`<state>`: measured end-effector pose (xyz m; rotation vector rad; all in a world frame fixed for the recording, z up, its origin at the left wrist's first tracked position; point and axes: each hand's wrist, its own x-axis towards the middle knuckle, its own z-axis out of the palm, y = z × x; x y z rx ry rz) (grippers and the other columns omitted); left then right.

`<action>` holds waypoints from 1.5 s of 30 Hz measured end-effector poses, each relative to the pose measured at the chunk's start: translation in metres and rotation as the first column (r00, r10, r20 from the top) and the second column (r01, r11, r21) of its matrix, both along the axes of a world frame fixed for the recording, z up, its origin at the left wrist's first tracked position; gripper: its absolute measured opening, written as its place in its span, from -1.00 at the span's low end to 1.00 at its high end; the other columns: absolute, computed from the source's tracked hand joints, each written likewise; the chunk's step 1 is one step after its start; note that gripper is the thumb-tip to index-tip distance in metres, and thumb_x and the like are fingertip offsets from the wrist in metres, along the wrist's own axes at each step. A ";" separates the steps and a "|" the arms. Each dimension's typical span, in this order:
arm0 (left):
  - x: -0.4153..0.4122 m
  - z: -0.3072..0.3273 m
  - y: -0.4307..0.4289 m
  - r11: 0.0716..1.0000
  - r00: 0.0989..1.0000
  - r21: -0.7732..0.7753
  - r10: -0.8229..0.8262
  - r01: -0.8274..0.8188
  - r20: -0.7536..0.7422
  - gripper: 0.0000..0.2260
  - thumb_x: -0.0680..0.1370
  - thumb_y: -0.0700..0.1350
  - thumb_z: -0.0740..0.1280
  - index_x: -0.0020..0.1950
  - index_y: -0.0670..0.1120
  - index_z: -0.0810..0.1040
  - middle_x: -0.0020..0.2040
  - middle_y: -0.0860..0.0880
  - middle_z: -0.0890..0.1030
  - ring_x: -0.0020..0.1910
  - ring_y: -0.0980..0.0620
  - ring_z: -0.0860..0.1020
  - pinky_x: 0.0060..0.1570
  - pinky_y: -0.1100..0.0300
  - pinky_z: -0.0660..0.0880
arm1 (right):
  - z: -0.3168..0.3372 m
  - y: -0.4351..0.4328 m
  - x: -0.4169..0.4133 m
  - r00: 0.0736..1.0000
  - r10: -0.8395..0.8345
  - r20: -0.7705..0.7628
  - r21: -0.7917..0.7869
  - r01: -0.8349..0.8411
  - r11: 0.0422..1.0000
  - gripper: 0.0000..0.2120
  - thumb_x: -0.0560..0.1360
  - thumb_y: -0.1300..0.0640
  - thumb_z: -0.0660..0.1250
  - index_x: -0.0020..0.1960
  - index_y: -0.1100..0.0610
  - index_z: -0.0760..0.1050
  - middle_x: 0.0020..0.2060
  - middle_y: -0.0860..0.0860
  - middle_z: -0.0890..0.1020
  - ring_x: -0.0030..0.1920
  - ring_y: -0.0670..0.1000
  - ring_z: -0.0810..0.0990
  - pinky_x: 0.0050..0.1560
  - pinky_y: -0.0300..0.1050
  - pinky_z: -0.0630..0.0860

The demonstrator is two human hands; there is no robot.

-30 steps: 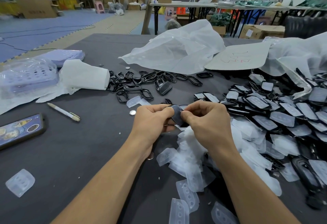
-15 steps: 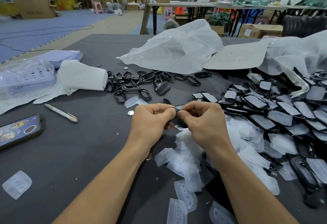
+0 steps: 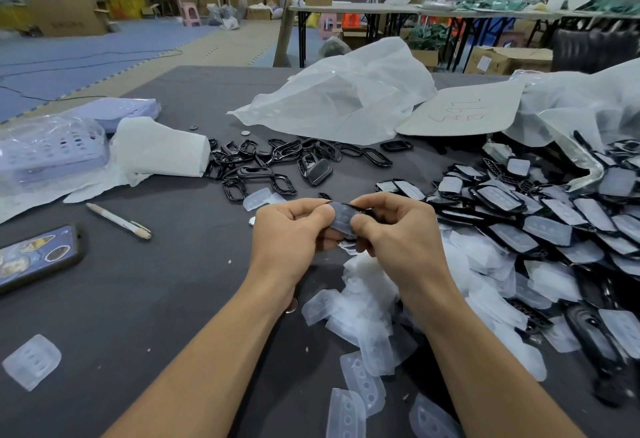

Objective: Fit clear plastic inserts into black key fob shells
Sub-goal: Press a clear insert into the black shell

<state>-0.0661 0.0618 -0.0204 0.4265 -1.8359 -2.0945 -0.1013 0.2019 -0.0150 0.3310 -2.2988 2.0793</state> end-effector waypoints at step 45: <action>0.001 0.000 -0.012 0.975 0.974 -0.015 -0.221 0.222 0.058 -0.84 0.53 -0.36 0.41 -0.09 -0.19 0.78 -0.26 -0.13 0.72 -0.37 0.08 0.64 -0.32 0.32 0.56 | 0.002 0.003 -0.002 0.997 0.022 -0.074 0.000 -0.023 1.000 -0.83 0.46 0.29 0.45 -0.12 0.04 0.72 -0.44 -0.07 0.62 -0.44 -0.04 0.53 -0.35 -0.20 0.47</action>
